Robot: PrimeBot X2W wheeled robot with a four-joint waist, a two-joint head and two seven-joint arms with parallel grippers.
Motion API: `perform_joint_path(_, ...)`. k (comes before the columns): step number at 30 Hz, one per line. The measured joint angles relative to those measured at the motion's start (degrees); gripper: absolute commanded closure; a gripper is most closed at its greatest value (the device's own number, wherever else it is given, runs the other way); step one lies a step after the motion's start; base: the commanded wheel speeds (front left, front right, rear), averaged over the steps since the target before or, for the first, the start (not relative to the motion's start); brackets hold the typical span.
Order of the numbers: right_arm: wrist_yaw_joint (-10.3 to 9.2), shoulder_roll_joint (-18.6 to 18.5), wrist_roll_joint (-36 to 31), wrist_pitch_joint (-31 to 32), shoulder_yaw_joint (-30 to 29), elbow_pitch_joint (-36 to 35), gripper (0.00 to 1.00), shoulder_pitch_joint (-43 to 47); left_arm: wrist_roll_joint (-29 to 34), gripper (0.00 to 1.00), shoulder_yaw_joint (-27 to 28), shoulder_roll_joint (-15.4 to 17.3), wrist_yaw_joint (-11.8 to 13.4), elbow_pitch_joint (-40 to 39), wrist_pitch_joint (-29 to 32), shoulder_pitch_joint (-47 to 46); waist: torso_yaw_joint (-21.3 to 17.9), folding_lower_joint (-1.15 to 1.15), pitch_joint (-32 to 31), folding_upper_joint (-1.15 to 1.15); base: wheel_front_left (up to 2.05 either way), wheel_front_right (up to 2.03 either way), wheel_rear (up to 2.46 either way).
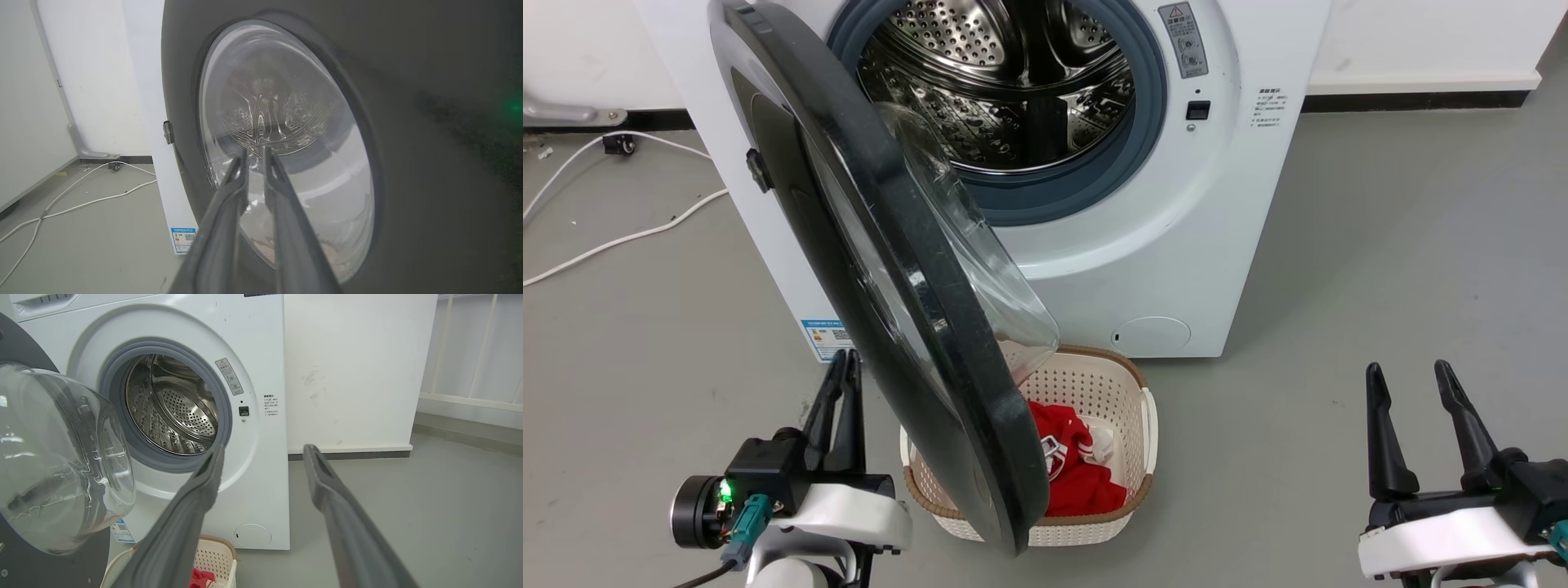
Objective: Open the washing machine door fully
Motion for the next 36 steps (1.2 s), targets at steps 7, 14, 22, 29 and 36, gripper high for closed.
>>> perform_joint_path(7,0.00,0.00,0.58,0.00,-0.03,0.49,0.00,0.13,-0.32,1.00,-0.16,0.00,-0.14,-1.00,0.00,-0.01,0.41,0.00,-0.39,0.00,0.00,0.00,0.00)
perform_joint_path(14,0.00,0.00,0.93,0.00,-0.14,0.57,0.00,0.20,0.14,1.00,0.77,0.00,-0.13,-9.88,0.00,-1.31,0.86,0.00,-0.41,0.00,0.00,0.00,0.00)
perform_joint_path(22,0.00,0.00,1.63,0.00,-0.13,0.64,0.00,0.13,1.76,1.00,1.79,0.01,-0.14,-25.76,-0.01,-5.11,1.10,0.00,0.35,0.00,0.00,0.00,0.00)
perform_joint_path(29,0.00,0.00,1.93,0.00,-0.08,0.92,0.00,-0.17,2.75,1.00,0.16,0.01,-0.24,-37.83,-0.01,-7.99,0.60,0.00,1.20,0.00,0.00,0.00,0.00)
perform_joint_path(36,0.00,0.00,2.29,0.00,-0.13,1.27,0.00,-0.65,2.46,1.00,-9.15,0.01,-2.80,-41.28,-0.01,-7.49,0.15,0.00,1.56,0.00,0.00,0.00,0.00)
